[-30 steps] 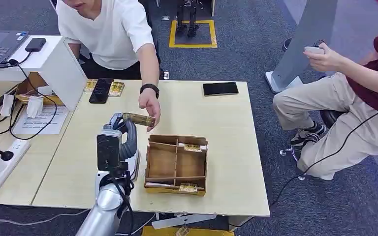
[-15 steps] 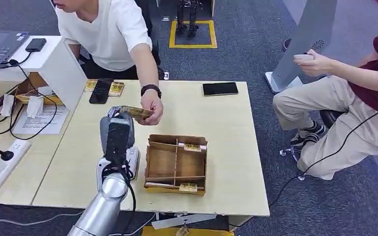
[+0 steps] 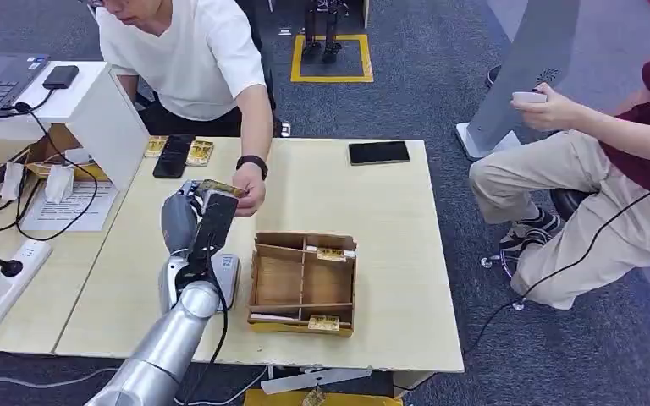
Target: Pass the card to the sensor for recognition and then transmit it.
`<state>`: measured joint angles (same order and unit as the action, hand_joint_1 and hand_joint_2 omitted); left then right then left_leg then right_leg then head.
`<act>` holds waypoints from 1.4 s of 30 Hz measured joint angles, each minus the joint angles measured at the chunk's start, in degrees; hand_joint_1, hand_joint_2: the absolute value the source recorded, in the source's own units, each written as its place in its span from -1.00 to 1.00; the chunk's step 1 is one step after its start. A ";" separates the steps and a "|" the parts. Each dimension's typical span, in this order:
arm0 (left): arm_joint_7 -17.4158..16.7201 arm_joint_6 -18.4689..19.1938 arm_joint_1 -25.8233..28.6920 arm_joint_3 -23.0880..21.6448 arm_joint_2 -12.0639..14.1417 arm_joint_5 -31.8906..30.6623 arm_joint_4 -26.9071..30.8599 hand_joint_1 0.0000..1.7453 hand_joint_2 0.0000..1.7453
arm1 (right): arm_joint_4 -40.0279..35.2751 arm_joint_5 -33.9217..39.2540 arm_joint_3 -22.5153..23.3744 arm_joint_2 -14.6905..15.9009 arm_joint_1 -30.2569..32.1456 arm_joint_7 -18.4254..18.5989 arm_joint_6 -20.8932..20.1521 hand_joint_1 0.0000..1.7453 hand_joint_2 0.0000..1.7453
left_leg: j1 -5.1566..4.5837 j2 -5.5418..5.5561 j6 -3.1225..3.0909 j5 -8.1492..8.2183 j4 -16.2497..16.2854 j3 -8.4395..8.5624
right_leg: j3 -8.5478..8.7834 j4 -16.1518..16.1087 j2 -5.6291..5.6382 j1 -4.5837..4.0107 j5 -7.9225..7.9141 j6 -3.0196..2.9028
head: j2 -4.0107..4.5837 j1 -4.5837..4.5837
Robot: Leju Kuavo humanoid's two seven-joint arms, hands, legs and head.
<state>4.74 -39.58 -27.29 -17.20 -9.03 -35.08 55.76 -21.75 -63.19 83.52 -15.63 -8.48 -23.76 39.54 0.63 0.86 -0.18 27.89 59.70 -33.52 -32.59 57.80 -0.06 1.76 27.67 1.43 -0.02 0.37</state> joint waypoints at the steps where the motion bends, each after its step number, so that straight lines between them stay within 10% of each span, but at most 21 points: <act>1: 0.48 -0.02 0.02 0.82 -0.22 -0.53 -0.37 -1.00 1.00 | 0.02 0.00 0.00 0.02 -0.06 0.13 0.00 -1.00 1.00 | 0.00 0.00 0.00 0.00 0.00 -0.01 | 0.00 0.00 0.00 0.00 0.00 0.00 | 0.02 0.00; 12: 9.49 -0.13 1.44 9.68 -4.81 -0.91 -0.43 -1.00 1.00 | 0.24 -0.35 0.00 0.07 -0.19 0.13 0.00 -1.00 1.00 | -0.01 0.01 0.00 0.00 0.01 -0.03 | 0.00 0.00 -0.02 0.01 0.00 0.00 | 0.00 0.00; 26: 13.44 -0.39 4.96 10.20 -5.79 9.69 6.04 -1.00 1.00 | 0.24 0.85 0.11 0.09 -0.15 -0.88 0.00 -1.00 1.00 | 0.00 0.03 0.00 0.00 0.00 -0.03 | 0.00 0.00 -0.03 0.00 0.01 0.00 | 0.00 0.00; 42: 22.64 3.58 21.48 6.03 -2.38 31.19 31.44 -1.00 1.00 | 0.15 4.98 2.08 0.09 0.17 -2.82 0.00 -1.00 1.00 | 0.00 0.00 0.00 0.04 0.00 -0.04 | -0.03 -0.01 -0.02 0.00 0.05 0.02 | 0.02 -0.02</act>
<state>27.39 -36.00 -5.81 -11.17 -11.41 -3.89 87.19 -21.59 -58.20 85.59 -15.54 -8.30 -26.58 39.54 0.63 0.85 -0.18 27.93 59.70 -33.56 -32.62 57.79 -0.08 1.76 27.72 1.46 0.00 0.35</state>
